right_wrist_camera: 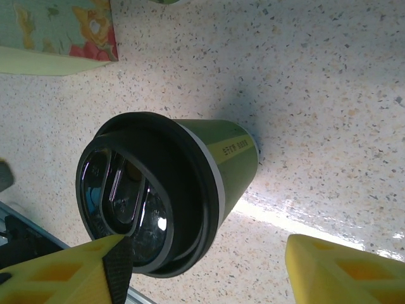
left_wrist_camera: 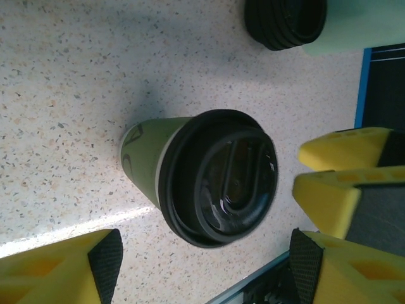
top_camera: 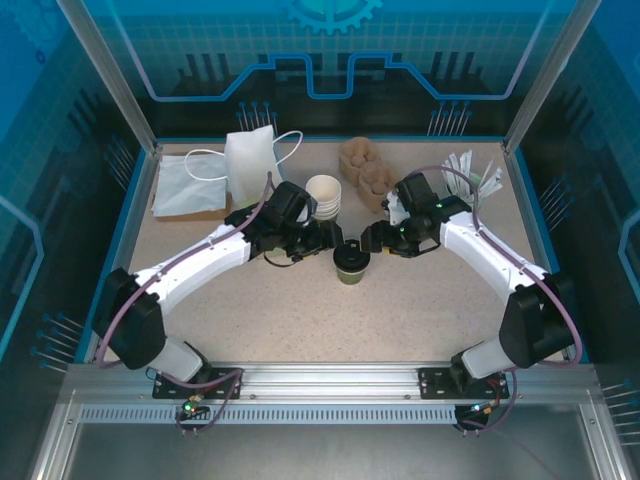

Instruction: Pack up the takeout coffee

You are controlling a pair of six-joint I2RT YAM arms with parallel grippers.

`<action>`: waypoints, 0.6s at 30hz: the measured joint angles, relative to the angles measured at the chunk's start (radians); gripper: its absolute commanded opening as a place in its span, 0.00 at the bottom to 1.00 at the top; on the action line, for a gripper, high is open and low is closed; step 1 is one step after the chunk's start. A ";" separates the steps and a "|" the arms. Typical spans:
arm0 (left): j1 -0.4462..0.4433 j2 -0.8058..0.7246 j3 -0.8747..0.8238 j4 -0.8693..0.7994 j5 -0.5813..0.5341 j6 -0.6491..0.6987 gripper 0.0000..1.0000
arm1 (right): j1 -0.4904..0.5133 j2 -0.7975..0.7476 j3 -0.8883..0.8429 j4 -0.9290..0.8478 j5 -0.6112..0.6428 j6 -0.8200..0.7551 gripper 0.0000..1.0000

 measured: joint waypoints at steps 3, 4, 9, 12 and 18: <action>0.000 0.043 0.000 0.013 0.013 -0.009 0.70 | 0.008 0.013 0.005 0.000 0.000 0.000 0.65; 0.000 0.053 0.000 0.018 0.015 -0.013 0.70 | 0.010 0.016 0.005 0.000 0.000 0.000 0.64; 0.000 0.089 0.000 0.023 0.018 -0.024 0.64 | 0.022 0.045 0.006 0.000 0.000 0.002 0.61; 0.000 0.101 0.000 0.027 0.021 -0.026 0.61 | 0.029 0.061 0.006 0.000 0.000 0.004 0.60; -0.001 0.122 0.000 0.032 0.022 -0.023 0.57 | 0.036 0.063 0.014 -0.003 0.008 0.003 0.58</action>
